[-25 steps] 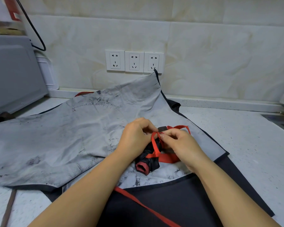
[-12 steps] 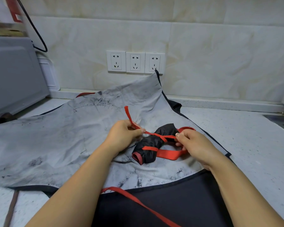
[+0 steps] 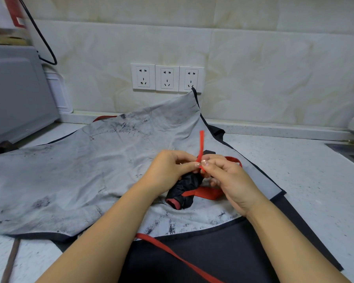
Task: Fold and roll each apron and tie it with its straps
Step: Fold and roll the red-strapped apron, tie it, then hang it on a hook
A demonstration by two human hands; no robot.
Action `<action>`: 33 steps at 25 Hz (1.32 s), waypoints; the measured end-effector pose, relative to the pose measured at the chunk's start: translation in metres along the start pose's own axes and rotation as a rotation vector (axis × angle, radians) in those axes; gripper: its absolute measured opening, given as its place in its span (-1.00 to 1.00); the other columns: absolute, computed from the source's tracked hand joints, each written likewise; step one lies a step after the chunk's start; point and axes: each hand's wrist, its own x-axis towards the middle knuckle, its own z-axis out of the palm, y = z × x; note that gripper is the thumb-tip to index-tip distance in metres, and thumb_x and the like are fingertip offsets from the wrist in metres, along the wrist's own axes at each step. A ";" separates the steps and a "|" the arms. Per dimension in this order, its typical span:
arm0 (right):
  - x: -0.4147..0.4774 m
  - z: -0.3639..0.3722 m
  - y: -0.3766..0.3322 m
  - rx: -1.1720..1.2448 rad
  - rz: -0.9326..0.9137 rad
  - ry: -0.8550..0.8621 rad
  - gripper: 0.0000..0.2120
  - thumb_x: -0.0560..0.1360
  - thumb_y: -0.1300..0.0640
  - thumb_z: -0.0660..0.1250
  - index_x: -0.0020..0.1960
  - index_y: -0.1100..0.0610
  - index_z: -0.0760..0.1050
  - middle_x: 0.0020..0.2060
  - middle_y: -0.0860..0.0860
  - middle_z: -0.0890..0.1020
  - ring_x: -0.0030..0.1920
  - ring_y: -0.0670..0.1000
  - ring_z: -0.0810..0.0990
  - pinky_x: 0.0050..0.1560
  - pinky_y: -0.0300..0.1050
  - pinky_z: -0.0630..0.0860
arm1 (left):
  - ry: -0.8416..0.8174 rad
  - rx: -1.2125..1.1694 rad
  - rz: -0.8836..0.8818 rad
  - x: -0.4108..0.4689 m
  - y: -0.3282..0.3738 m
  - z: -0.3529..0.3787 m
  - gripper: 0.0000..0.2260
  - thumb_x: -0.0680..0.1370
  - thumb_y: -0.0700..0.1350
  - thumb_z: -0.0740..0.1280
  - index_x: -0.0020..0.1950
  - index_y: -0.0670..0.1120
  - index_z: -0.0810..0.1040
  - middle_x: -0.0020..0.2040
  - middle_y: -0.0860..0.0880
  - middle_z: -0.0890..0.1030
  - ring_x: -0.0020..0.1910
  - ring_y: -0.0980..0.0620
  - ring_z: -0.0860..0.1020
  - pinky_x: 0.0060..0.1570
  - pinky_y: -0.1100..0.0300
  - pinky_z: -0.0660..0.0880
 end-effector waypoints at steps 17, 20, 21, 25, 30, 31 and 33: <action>-0.006 0.003 -0.013 -0.624 -0.123 0.258 -0.86 0.45 0.03 0.43 -0.27 -0.04 0.55 -0.07 -0.14 0.47 -0.11 -0.19 0.50 -0.08 -0.32 0.40 | -0.041 -0.381 -0.345 0.000 -0.004 0.004 -0.83 0.53 -0.09 0.40 -0.18 -0.11 0.72 -0.26 -0.01 0.64 -0.38 0.12 0.36 -0.25 0.21 0.30; -0.009 0.003 -0.012 -0.546 -0.086 0.141 -0.80 0.39 0.08 0.48 -0.36 0.01 0.52 -0.03 -0.18 0.45 -0.01 -0.23 0.48 -0.04 -0.39 0.34 | -0.061 -0.461 -0.346 -0.001 -0.003 0.000 -0.94 0.48 -0.19 0.45 -0.13 -0.16 0.72 -0.24 -0.08 0.67 -0.26 -0.03 0.51 -0.09 0.11 0.45; -0.009 0.003 -0.010 -0.558 -0.071 0.103 -0.79 0.39 0.11 0.48 -0.37 0.01 0.51 -0.01 -0.20 0.45 0.03 -0.26 0.47 -0.04 -0.44 0.30 | -0.073 -0.486 -0.343 -0.002 -0.001 0.000 -0.95 0.46 -0.25 0.45 -0.11 -0.19 0.70 -0.21 -0.13 0.68 -0.23 -0.06 0.58 -0.08 0.12 0.54; -0.007 0.001 -0.006 -0.620 -0.070 0.034 -0.79 0.41 0.12 0.46 -0.35 0.04 0.50 0.02 -0.23 0.47 0.06 -0.31 0.42 -0.08 -0.60 0.23 | -0.043 -0.351 -0.267 -0.005 0.000 0.004 -0.87 0.43 -0.35 0.46 -0.17 -0.13 0.66 -0.27 -0.09 0.66 -0.32 0.00 0.59 -0.21 0.19 0.58; 0.001 0.004 -0.003 -0.652 -0.109 0.107 -0.73 0.57 0.17 0.20 0.13 -0.13 0.54 0.12 -0.24 0.43 0.17 -0.17 0.33 0.18 -0.32 0.23 | 0.015 0.044 -0.053 -0.004 -0.003 0.010 -0.79 0.42 -0.32 0.43 -0.26 -0.01 0.59 -0.38 -0.08 0.42 -0.39 0.01 0.32 -0.35 0.19 0.28; 0.003 0.005 -0.002 -0.748 -0.145 0.098 -0.67 0.58 0.19 0.17 0.21 -0.13 0.54 0.18 -0.23 0.38 0.23 -0.16 0.25 0.19 -0.40 0.11 | 0.027 0.064 -0.035 -0.005 -0.001 0.011 -0.78 0.42 -0.33 0.43 -0.27 0.00 0.58 -0.36 -0.06 0.44 -0.38 0.03 0.35 -0.34 0.21 0.31; 0.006 0.006 -0.001 -0.870 -0.190 0.057 -0.69 0.59 0.15 0.19 0.25 -0.09 0.54 0.24 -0.21 0.36 0.30 -0.14 0.19 0.07 -0.59 -0.05 | 0.069 0.083 -0.019 -0.005 0.000 0.012 -0.77 0.40 -0.35 0.41 -0.27 -0.02 0.55 -0.37 0.01 0.47 -0.40 0.11 0.38 -0.35 0.29 0.36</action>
